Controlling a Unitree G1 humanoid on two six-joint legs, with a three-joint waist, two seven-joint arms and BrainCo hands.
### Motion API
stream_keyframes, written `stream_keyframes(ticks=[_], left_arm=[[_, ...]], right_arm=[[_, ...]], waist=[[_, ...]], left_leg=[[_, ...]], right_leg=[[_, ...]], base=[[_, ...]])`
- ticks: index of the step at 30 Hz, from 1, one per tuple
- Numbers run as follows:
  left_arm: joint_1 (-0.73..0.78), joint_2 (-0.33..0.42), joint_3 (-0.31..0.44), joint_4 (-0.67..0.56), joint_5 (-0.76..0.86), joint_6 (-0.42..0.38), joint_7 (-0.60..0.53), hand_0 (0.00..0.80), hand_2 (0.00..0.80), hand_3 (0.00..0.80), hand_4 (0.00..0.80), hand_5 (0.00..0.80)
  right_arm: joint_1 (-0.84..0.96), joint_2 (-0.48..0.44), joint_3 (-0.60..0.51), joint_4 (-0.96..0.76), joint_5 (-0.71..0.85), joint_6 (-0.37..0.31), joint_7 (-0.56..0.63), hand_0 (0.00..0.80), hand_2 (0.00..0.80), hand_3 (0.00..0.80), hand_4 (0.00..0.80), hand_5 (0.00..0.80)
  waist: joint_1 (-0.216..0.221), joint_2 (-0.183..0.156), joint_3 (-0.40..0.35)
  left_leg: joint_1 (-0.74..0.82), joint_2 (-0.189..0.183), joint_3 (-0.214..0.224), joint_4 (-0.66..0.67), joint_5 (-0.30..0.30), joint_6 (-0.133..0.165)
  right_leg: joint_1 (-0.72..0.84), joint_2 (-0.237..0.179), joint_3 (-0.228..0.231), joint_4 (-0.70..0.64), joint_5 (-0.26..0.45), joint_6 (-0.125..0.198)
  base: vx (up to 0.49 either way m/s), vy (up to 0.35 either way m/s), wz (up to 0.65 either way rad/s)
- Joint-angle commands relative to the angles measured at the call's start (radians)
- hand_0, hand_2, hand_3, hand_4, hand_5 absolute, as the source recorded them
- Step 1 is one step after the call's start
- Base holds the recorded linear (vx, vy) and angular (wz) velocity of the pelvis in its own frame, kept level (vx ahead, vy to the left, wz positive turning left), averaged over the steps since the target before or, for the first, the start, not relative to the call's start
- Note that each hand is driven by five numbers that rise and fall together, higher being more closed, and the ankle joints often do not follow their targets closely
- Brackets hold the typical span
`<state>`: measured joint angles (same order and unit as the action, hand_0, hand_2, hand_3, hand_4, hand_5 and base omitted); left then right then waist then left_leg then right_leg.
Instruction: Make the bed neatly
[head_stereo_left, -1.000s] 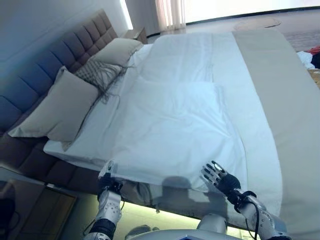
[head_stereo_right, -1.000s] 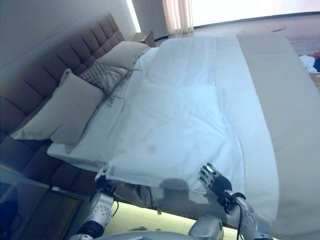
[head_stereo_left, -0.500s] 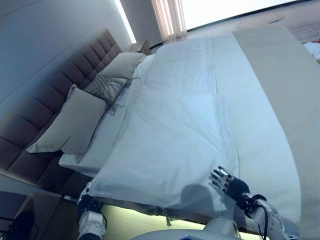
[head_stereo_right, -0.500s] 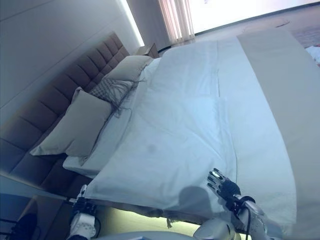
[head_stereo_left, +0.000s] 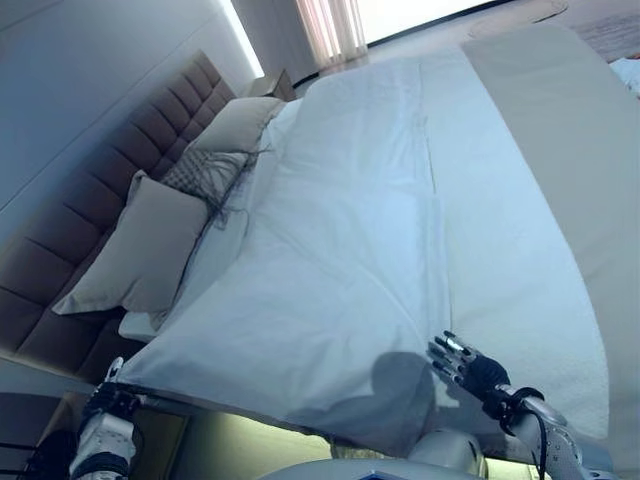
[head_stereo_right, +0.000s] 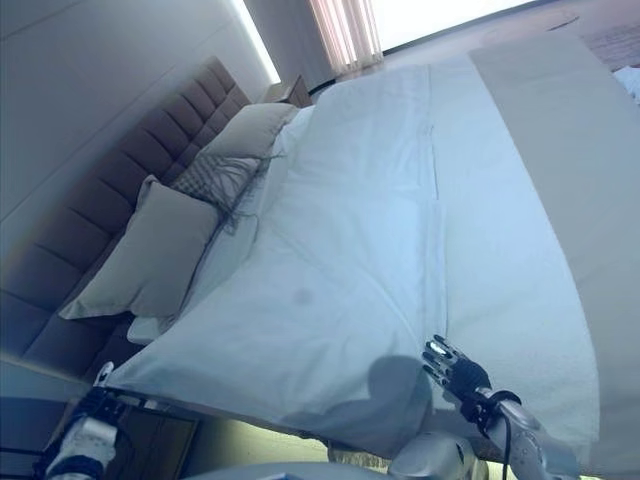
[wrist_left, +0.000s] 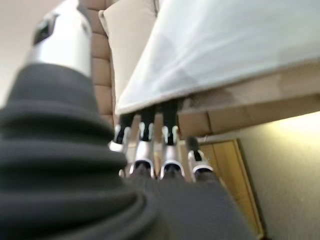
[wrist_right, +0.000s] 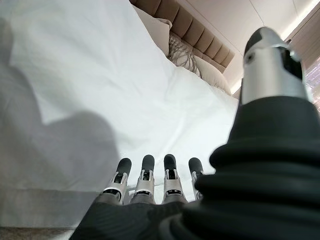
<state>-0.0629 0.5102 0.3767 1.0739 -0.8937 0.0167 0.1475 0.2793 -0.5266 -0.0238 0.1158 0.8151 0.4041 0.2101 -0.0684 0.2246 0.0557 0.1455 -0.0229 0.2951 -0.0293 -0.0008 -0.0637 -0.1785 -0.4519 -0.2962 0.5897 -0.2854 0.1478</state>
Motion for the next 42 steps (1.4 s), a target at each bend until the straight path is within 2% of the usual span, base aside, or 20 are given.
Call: stream_keyframes(ticks=[1, 4, 7, 12, 16, 21, 27, 29, 34, 38, 42], left_arm=[[0.009, 0.367, 0.244, 0.063, 0.017, -0.114, 0.099, 0.0, 0.0, 0.0, 0.0, 0.0], [0.014, 0.387, 0.242, 0.101, 0.019, -0.104, 0.065, 0.0, 0.0, 0.0, 0.0, 0.0], [0.006, 0.365, 0.214, 0.109, 0.005, -0.091, 0.023, 0.0, 0.0, 0.0, 0.0, 0.0], [0.025, 0.237, 0.165, 0.076, -0.06, -0.098, -0.05, 0.0, 0.0, 0.0, 0.0, 0.0], [0.057, 0.118, 0.121, 0.069, -0.071, -0.143, -0.076, 0.0, 0.0, 0.0, 0.0, 0.0], [0.064, 0.024, 0.077, 0.064, -0.085, -0.208, -0.143, 0.0, 0.0, 0.0, 0.0, 0.0], [0.047, -0.089, -0.047, -0.044, -0.063, -0.292, -0.193, 0.0, 0.0, 0.0, 0.0, 0.0], [0.037, -0.136, -0.117, -0.107, -0.031, -0.322, -0.186, 0.0, 0.0, 0.0, 0.0, 0.0], [0.032, -0.221, -0.265, -0.258, 0.027, -0.328, -0.192, 0.0, 0.0, 0.0, 0.0, 0.0], [0.025, -0.245, -0.35, -0.32, 0.109, -0.335, -0.179, 0.0, 0.0, 0.0, 0.0, 0.0], [0.043, -0.254, -0.39, -0.377, 0.169, -0.35, -0.202, 0.0, 0.0, 0.0, 0.0, 0.0]], right_arm=[[-0.014, 0.071, 0.004, -0.098, 0.058, -0.047, -0.007, 0.0, 0.0, 0.0, 0.0, 0.0], [-0.018, 0.07, 0.016, -0.104, 0.071, -0.045, -0.028, 0.0, 0.0, 0.0, 0.0, 0.0], [-0.02, 0.067, 0.03, -0.117, 0.081, -0.042, -0.045, 0.0, 0.0, 0.0, 0.0, 0.0], [-0.017, 0.071, 0.04, -0.135, 0.085, -0.048, -0.055, 0.0, 0.0, 0.0, 0.0, 0.0], [-0.013, 0.081, 0.032, -0.146, 0.094, -0.052, -0.068, 0.0, 0.0, 0.0, 0.0, 0.0], [-0.016, 0.088, 0.036, -0.136, 0.099, -0.068, -0.061, 0.0, 0.0, 0.0, 0.0, 0.0], [-0.019, 0.11, 0.052, -0.106, 0.077, -0.107, -0.041, 0.0, 0.0, 0.0, 0.0, 0.0], [-0.028, 0.119, 0.061, -0.096, 0.058, -0.139, -0.033, 0.0, 0.0, 0.0, 0.0, 0.0], [-0.04, 0.156, 0.075, -0.102, 0.023, -0.197, -0.049, 0.0, 0.0, 0.0, 0.0, 0.0], [-0.057, 0.189, 0.083, -0.114, 0.016, -0.247, -0.092, 0.0, 0.0, 0.0, 0.0, 0.0], [-0.062, 0.218, 0.074, -0.116, 0.022, -0.297, -0.106, 0.0, 0.0, 0.0, 0.0, 0.0]], waist=[[0.027, -0.052, -0.029], [0.031, -0.048, -0.026], [0.037, -0.045, -0.021], [0.05, -0.051, -0.012], [0.059, -0.065, -0.006], [0.06, -0.081, 0.001], [0.064, -0.092, 0.005], [0.067, -0.095, 0.007], [0.083, -0.115, 0.017], [0.096, -0.15, 0.023], [0.109, -0.181, 0.03]], left_leg=[[-0.041, 0.017, -0.04, -0.037, 0.07, 0.0], [-0.046, 0.011, -0.05, -0.04, 0.071, 0.003], [-0.051, 0.007, -0.06, -0.04, 0.073, 0.006], [-0.061, 0.01, -0.072, -0.038, 0.073, 0.005], [-0.069, 0.021, -0.077, -0.04, 0.075, 0.001], [-0.072, 0.034, -0.072, -0.038, 0.074, -0.003], [-0.074, 0.046, -0.065, -0.032, 0.07, -0.003], [-0.08, 0.049, -0.065, -0.024, 0.068, -0.002], [-0.088, 0.059, -0.065, -0.006, 0.058, 0.004], [-0.097, 0.074, -0.067, 0.009, 0.048, 0.008], [-0.092, 0.092, -0.065, 0.014, 0.036, 0.01]], right_leg=[[0.197, -0.061, -0.02, -0.385, 0.361, 0.101], [0.194, -0.061, -0.018, -0.38, 0.36, 0.102], [0.192, -0.059, -0.022, -0.375, 0.351, 0.102], [0.186, -0.049, -0.028, -0.377, 0.337, 0.103], [0.184, -0.04, -0.033, -0.388, 0.333, 0.103], [0.183, -0.035, -0.037, -0.388, 0.326, 0.099], [0.181, -0.03, -0.045, -0.381, 0.322, 0.095], [0.178, -0.026, -0.047, -0.379, 0.321, 0.092], [0.176, -0.017, -0.053, -0.377, 0.333, 0.091], [0.176, 0.0, -0.058, -0.392, 0.352, 0.091], [0.185, 0.023, -0.066, -0.415, 0.361, 0.092]], base=[[0.0, 0.0, 0.0], [-0.018, 0.016, 0.03], [-0.036, 0.024, 0.17], [-0.044, -0.014, 0.14], [-0.038, -0.047, 0.04], [-0.02, -0.052, 0.0], [-0.008, -0.064, -0.01], [-0.029, -0.095, 0.0], [-0.04, -0.156, -0.01], [-0.045, -0.254, -0.07], [-0.063, -0.284, -0.06]])
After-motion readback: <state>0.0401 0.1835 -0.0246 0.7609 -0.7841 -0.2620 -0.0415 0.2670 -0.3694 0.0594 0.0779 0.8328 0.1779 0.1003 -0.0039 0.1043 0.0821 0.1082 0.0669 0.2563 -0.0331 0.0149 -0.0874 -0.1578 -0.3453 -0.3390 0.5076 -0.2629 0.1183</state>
